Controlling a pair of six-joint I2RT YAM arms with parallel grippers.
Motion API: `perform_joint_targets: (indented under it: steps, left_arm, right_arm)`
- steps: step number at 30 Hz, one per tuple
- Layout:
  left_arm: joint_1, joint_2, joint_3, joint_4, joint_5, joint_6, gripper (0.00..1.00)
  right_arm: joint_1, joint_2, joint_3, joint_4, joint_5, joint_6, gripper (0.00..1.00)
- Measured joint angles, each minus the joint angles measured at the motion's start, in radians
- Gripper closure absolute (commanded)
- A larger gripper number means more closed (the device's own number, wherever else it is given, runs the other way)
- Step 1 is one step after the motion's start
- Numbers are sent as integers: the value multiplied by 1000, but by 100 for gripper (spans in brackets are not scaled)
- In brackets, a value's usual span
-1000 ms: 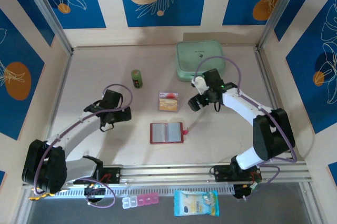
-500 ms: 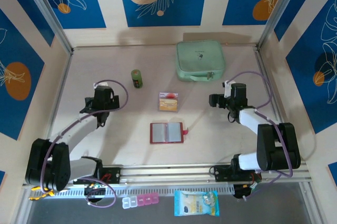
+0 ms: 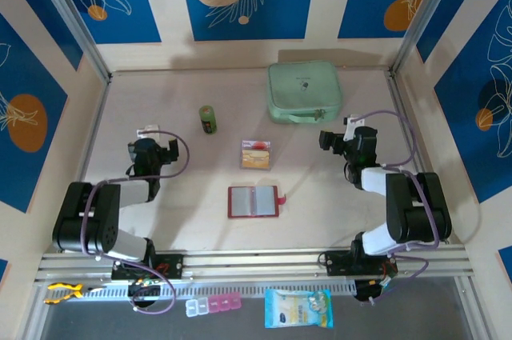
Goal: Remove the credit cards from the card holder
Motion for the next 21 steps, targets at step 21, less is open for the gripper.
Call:
perform_joint_targets:
  steps: [21]
  left_arm:
    - [-6,99,-34,212,126,52,0]
  right_arm:
    - [4,34,-46,148,-43,-2,1]
